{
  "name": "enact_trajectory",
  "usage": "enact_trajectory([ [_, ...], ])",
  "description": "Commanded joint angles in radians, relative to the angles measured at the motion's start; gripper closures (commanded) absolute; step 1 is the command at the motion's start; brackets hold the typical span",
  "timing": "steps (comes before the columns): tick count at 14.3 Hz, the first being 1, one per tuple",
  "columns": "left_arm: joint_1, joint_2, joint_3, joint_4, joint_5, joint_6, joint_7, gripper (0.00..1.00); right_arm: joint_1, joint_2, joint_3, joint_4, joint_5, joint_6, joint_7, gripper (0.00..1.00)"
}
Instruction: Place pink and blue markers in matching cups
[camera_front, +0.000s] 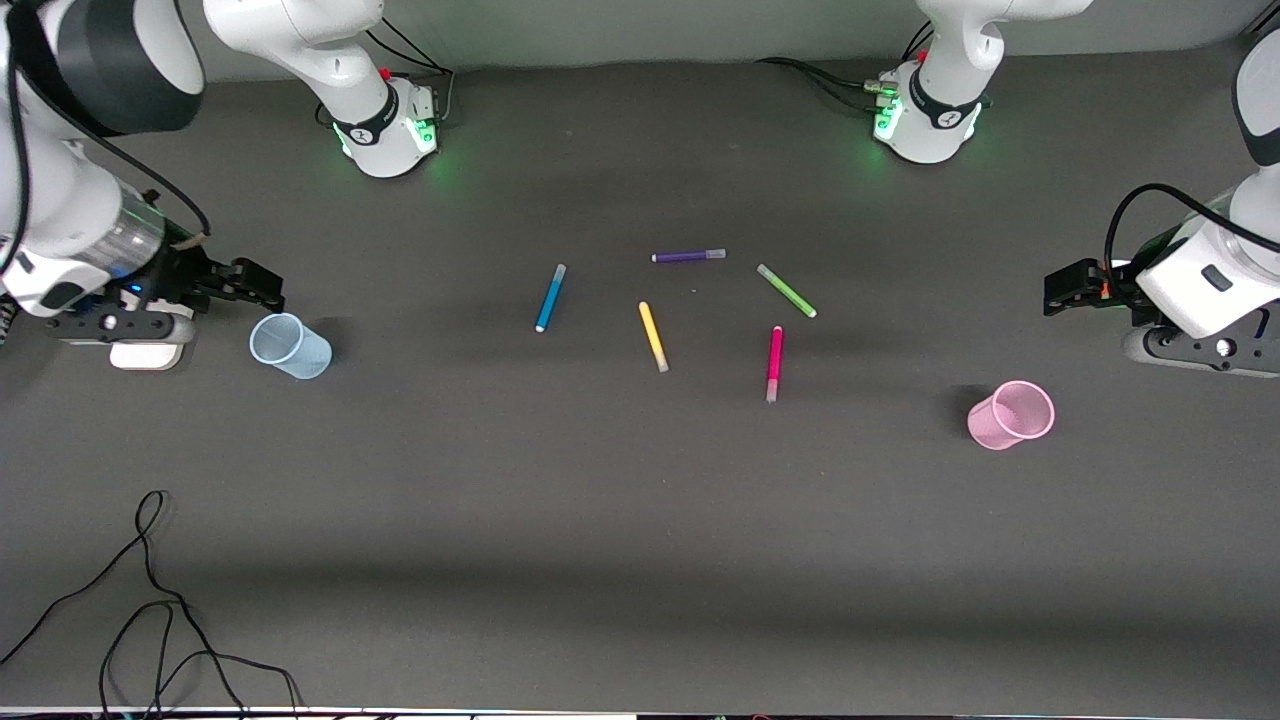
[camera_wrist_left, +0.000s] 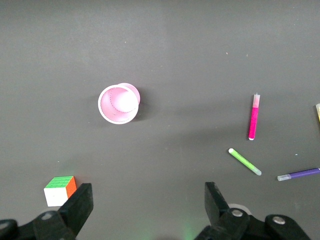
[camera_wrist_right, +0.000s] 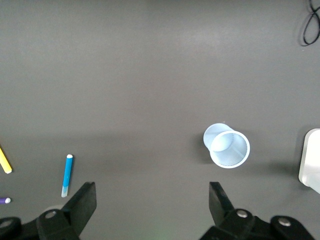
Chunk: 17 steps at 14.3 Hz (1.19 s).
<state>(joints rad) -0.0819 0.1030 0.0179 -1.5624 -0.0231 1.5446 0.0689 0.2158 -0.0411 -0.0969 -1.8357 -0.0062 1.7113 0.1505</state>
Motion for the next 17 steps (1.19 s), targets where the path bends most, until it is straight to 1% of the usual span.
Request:
enact_trajectory([
  [1,-0.018,-0.011,0.020,-0.007,-0.003,-0.008,-0.006,0.01,0.036,0.026,-0.004,0.006,0.011,-0.004,0.006,0.00],
  [3,-0.018,-0.009,0.019,-0.007,-0.003,-0.006,-0.006,0.01,0.043,0.055,-0.004,0.007,0.101,-0.004,0.021,0.00],
  [4,-0.016,-0.011,0.019,-0.007,-0.003,-0.008,-0.006,0.01,0.051,0.075,-0.004,0.006,0.129,-0.006,0.046,0.00],
  [6,-0.018,-0.009,0.019,-0.008,-0.003,-0.008,-0.006,0.01,0.094,0.134,-0.004,0.009,0.146,-0.006,0.073,0.00],
  [8,-0.027,-0.017,0.017,-0.021,-0.006,-0.012,-0.006,0.01,0.161,0.199,-0.006,0.009,0.196,0.002,0.176,0.00],
  [9,-0.036,-0.017,0.016,-0.042,-0.009,0.000,-0.008,0.01,0.198,0.231,-0.006,0.009,0.199,0.008,0.232,0.00],
  [11,-0.077,-0.016,-0.007,-0.070,-0.009,0.015,-0.070,0.00,0.278,0.276,-0.006,0.003,0.201,0.039,0.302,0.00],
  [12,-0.099,-0.016,-0.010,-0.092,-0.011,0.050,-0.098,0.00,0.296,0.299,-0.004,0.003,0.210,0.048,0.337,0.00],
  [14,-0.159,-0.011,-0.021,-0.132,-0.011,0.083,-0.147,0.00,0.341,0.364,-0.006,0.001,0.270,0.094,0.379,0.00],
  [16,-0.220,-0.006,-0.021,-0.175,-0.018,0.144,-0.208,0.00,0.349,0.427,-0.006,0.001,0.356,0.126,0.408,0.00],
  [17,-0.249,-0.003,-0.021,-0.203,-0.020,0.181,-0.242,0.00,0.352,0.466,-0.006,-0.002,0.373,0.151,0.408,0.00],
])
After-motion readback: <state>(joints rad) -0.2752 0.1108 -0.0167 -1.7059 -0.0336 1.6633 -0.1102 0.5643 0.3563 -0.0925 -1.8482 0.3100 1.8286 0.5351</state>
